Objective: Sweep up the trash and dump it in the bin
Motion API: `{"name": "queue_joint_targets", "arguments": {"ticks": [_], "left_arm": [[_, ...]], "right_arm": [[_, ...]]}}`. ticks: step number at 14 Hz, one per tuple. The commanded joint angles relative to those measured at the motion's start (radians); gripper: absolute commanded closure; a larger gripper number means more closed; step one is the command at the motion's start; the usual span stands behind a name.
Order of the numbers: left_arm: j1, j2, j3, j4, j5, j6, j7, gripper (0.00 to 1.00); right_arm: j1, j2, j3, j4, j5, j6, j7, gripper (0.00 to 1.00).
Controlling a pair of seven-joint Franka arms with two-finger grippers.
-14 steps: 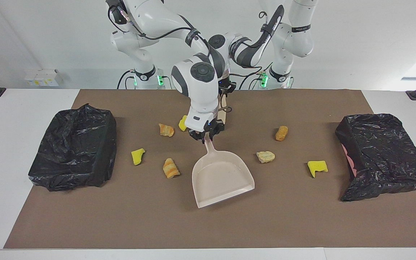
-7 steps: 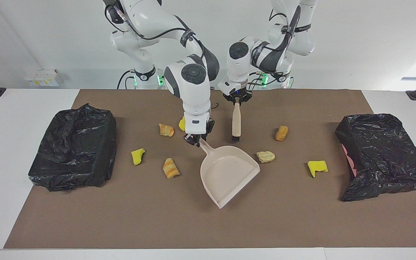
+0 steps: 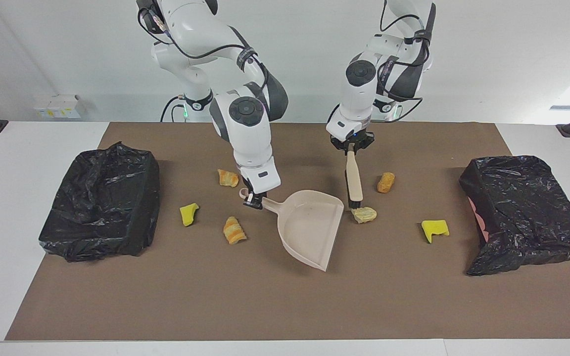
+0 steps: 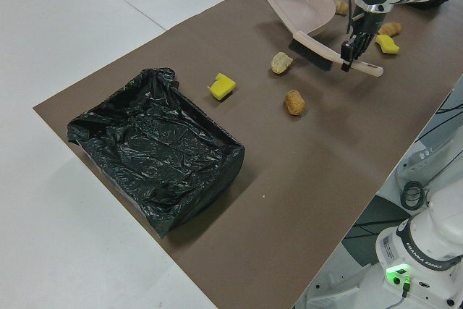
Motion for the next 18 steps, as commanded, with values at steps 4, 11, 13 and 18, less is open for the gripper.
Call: {"name": "queue_joint_targets", "arguments": {"ticks": [4,11,13,18], "left_arm": [[0.234,0.033,-0.012,0.053,0.035,0.071,0.025,1.0],[0.533,0.079,-0.012,0.066,0.06,0.176,0.471,1.0],[0.603,0.105,-0.012,0.071,0.062,0.181,0.571,1.0],[0.614,0.184,-0.017,0.056,0.057,0.223,0.576,1.0]], "right_arm": [[0.006,0.063,0.012,0.05,-0.078,-0.007,-0.114,1.0],[0.043,0.066,0.014,0.046,-0.135,-0.002,-0.109,1.0],[0.043,0.066,0.015,0.041,-0.135,0.001,-0.108,1.0],[0.041,0.066,0.014,0.033,-0.129,0.005,-0.105,1.0]]}}
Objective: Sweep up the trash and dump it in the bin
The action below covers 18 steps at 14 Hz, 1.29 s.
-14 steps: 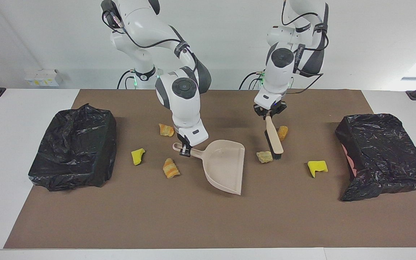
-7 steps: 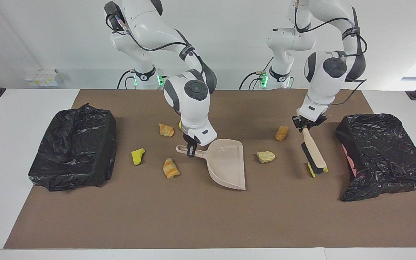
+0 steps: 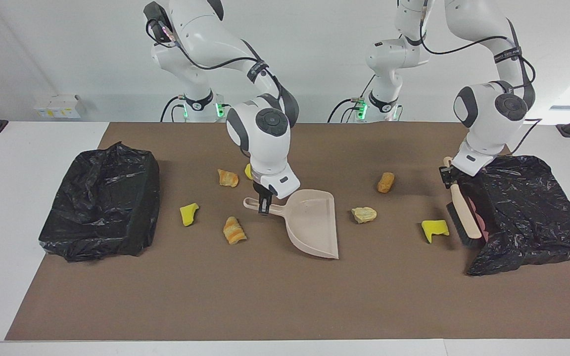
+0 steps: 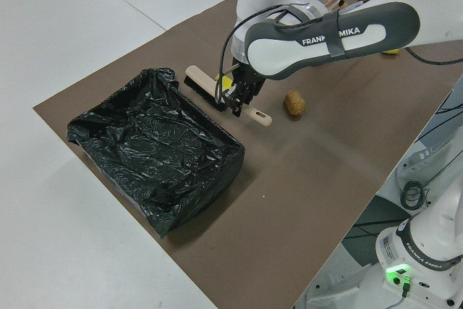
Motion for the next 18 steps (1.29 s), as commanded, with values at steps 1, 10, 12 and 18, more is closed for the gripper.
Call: {"name": "queue_joint_targets", "arguments": {"ticks": [1,10,12,18], "left_arm": [[-0.037,0.025,-0.016,0.006,0.003,0.003,-0.064,1.0],[-0.356,0.007,-0.017,-0.007,-0.13,-0.025,-0.488,1.0],[-0.422,0.001,-0.019,-0.007,-0.198,-0.036,-0.518,1.0],[-0.618,0.027,-0.019,0.023,-0.373,0.036,-0.566,1.0]], "right_arm": [[-0.013,0.007,0.013,0.007,-0.005,0.005,0.007,1.0],[-0.013,-0.005,0.014,-0.021,0.013,0.007,0.035,1.0],[-0.013,-0.005,0.014,-0.021,0.013,0.008,0.027,1.0],[-0.013,-0.005,0.021,-0.019,0.012,0.011,0.024,1.0]]}}
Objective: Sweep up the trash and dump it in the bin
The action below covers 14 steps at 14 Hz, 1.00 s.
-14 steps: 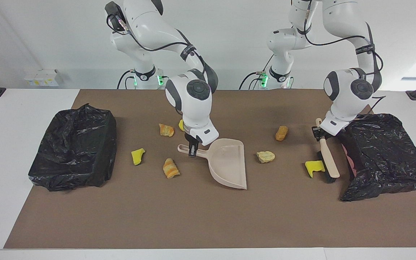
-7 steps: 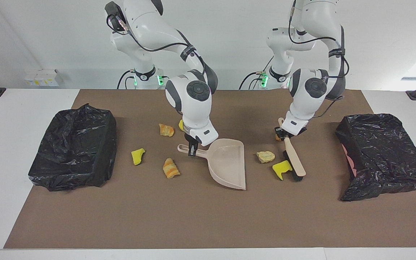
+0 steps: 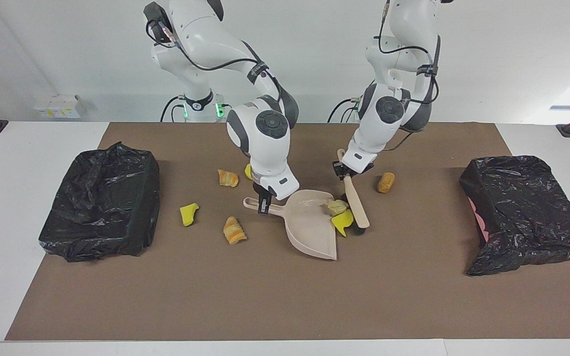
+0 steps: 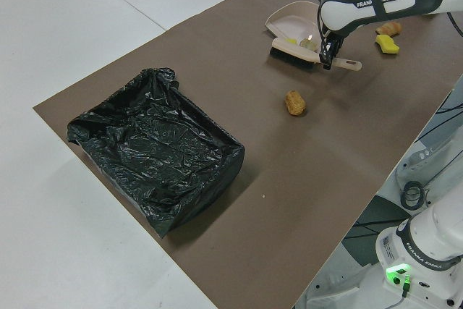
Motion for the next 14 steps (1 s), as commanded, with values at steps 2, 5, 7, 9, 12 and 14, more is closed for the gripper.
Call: {"name": "queue_joint_targets", "arguments": {"ticks": [2,5,7,9,12,14], "left_arm": [[-0.105,0.019,0.017,0.048,-0.045,0.025,-0.005,1.0],[-0.103,0.023,0.02,0.102,-0.047,-0.034,-0.019,1.0],[-0.087,-0.015,0.029,0.101,-0.031,-0.137,-0.068,1.0],[-0.026,-0.055,0.032,0.099,0.033,-0.226,-0.102,1.0],[0.018,-0.084,0.034,0.098,0.209,-0.398,-0.273,1.0],[0.042,-0.093,0.034,0.087,0.228,-0.43,-0.405,1.0]], "right_arm": [[-0.012,-0.007,0.019,-0.01,0.009,0.011,0.006,1.0],[-0.014,-0.004,0.019,-0.004,0.008,0.011,0.004,1.0],[-0.014,-0.004,0.019,-0.002,0.006,0.013,0.006,1.0],[-0.014,-0.004,0.019,-0.002,0.007,0.013,0.006,1.0],[-0.014,-0.004,0.019,-0.002,0.006,0.013,0.006,1.0],[-0.014,-0.004,0.019,-0.002,0.0,0.011,0.004,1.0]]}}
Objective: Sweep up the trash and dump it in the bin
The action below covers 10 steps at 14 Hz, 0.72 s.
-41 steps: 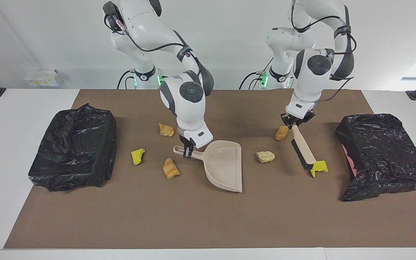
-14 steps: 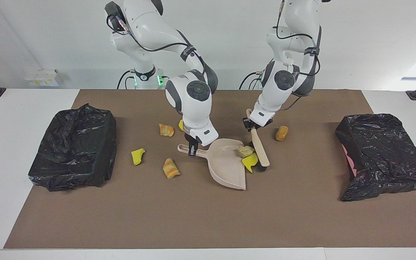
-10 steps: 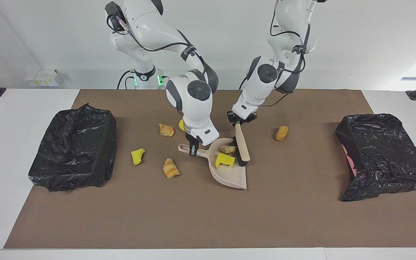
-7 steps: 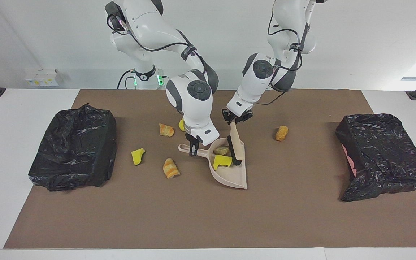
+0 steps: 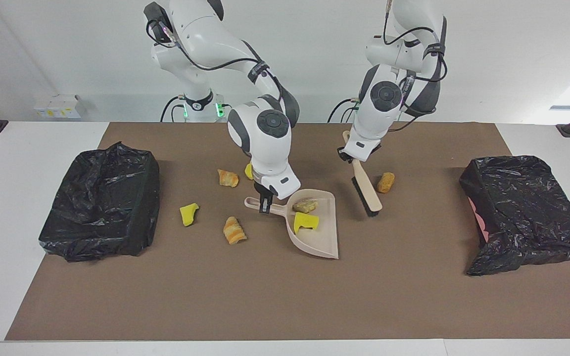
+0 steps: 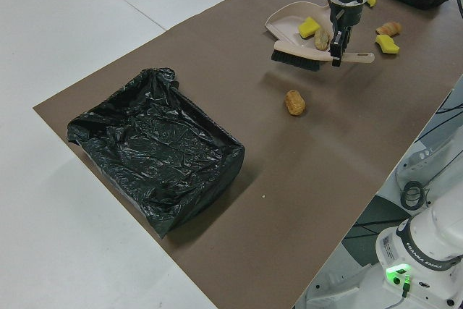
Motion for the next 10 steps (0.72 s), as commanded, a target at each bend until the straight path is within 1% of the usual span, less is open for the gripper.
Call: {"name": "queue_joint_targets", "arguments": {"ticks": [1,3,4,6,7,8,10], "left_arm": [[0.029,-0.032,-0.009,-0.017,0.036,-0.084,-0.162,1.0],[0.032,-0.056,-0.009,-0.043,0.036,-0.147,-0.247,1.0],[0.029,-0.085,-0.011,-0.087,0.036,-0.147,-0.281,1.0],[0.017,-0.146,-0.012,-0.187,0.037,-0.12,-0.288,1.0],[0.017,-0.168,-0.014,-0.224,0.037,-0.1,-0.288,1.0],[0.017,-0.193,-0.014,-0.265,0.037,-0.052,-0.285,1.0],[0.022,-0.205,-0.014,-0.322,0.036,0.066,-0.269,1.0]], "right_arm": [[-0.014,-0.004,0.015,-0.003,-0.002,0.009,-0.01,1.0],[-0.014,-0.004,0.015,-0.003,0.0,0.006,-0.068,1.0],[-0.014,-0.005,0.015,-0.004,0.0,-0.003,-0.083,1.0],[-0.014,-0.008,0.016,-0.009,0.001,-0.012,-0.152,1.0],[-0.012,-0.01,0.016,-0.009,0.006,-0.017,-0.181,1.0],[-0.012,-0.011,0.016,-0.01,0.006,-0.03,-0.189,1.0],[-0.006,-0.019,0.026,-0.013,0.006,-0.04,-0.189,1.0]]}}
